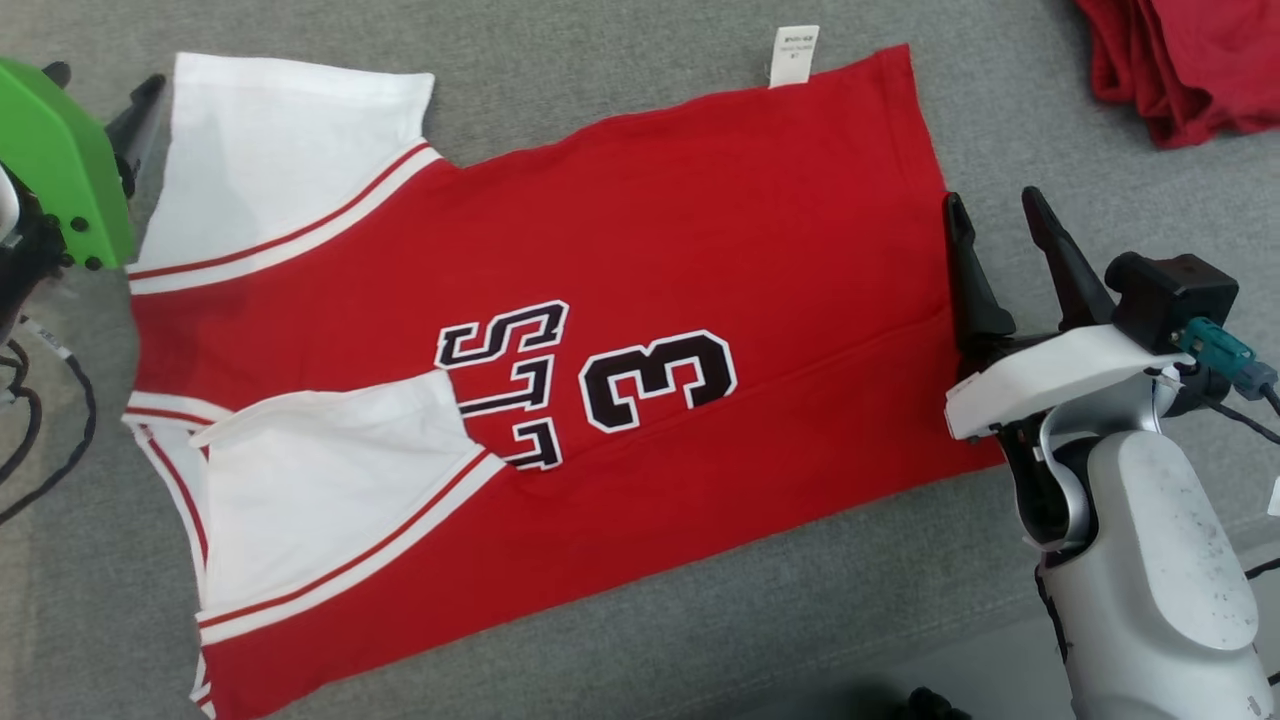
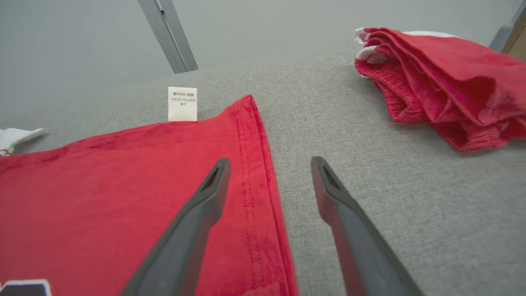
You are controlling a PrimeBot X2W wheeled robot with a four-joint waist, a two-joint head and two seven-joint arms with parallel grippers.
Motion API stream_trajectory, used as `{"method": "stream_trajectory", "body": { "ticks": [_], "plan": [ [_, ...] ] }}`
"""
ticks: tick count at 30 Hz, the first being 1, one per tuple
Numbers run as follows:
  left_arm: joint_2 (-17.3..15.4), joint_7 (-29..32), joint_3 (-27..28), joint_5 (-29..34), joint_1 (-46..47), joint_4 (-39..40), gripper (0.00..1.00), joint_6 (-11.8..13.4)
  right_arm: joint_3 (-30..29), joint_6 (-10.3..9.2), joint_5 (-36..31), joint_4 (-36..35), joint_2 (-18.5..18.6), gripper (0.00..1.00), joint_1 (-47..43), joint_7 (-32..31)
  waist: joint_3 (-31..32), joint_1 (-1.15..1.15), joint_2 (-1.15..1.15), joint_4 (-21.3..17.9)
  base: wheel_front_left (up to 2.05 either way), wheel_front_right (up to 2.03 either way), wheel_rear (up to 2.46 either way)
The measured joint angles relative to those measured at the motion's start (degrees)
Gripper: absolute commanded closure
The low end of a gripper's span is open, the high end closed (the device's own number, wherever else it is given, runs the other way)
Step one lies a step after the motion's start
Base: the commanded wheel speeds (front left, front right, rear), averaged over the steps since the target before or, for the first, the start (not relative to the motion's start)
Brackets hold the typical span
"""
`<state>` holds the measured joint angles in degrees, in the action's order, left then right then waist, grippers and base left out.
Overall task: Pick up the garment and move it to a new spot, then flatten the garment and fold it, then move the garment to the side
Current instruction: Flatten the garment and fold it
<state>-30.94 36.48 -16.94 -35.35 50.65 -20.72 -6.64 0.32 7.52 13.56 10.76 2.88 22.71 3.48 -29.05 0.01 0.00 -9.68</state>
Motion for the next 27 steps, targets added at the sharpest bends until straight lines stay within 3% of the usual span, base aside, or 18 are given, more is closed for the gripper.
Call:
{"method": "stream_trajectory", "body": {
  "ticks": [12, 14, 16, 22, 27],
  "plan": [
    [-1.8, 0.5, 1.2, -0.8, 2.0, -3.7, 0.0, 0.6, 1.9, 0.0, 1.0, 2.2, 0.0, 0.0, 2.6, 2.2, -4.7, 0.0, 0.0, -5.2, 0.0, 0.0, 0.0],
    [-1.9, 0.6, 1.3, -0.9, 2.3, -3.9, 0.25, 0.6, 2.2, 0.0, 0.9, 2.4, 0.0, 0.0, 3.2, 2.2, -5.0, 0.0, 0.0, -5.6, 0.0, 0.0, 0.0],
    [-1.9, 0.8, 1.1, -1.2, 2.5, -3.9, 0.98, 0.6, 2.6, 0.0, 0.5, 2.4, 0.0, 0.0, 4.0, 2.3, -5.1, 0.0, 0.0, -5.6, 0.0, 0.0, 0.0],
    [-1.0, -1.0, 0.0, -1.9, 2.5, -3.4, 1.0, 0.1, 4.0, 0.01, -3.0, 2.7, 0.0, 0.0, 8.3, 0.1, -4.2, 0.0, 0.0, -4.7, 0.0, 0.0, 0.0],
    [0.9, -4.9, -1.0, -1.9, 2.6, -2.7, 1.0, -0.2, 4.4, 0.01, -6.7, 7.1, 0.3, 0.0, 14.7, -5.1, -2.9, 0.0, 0.0, -2.7, 0.0, 0.0, 0.0]
  ]
}}
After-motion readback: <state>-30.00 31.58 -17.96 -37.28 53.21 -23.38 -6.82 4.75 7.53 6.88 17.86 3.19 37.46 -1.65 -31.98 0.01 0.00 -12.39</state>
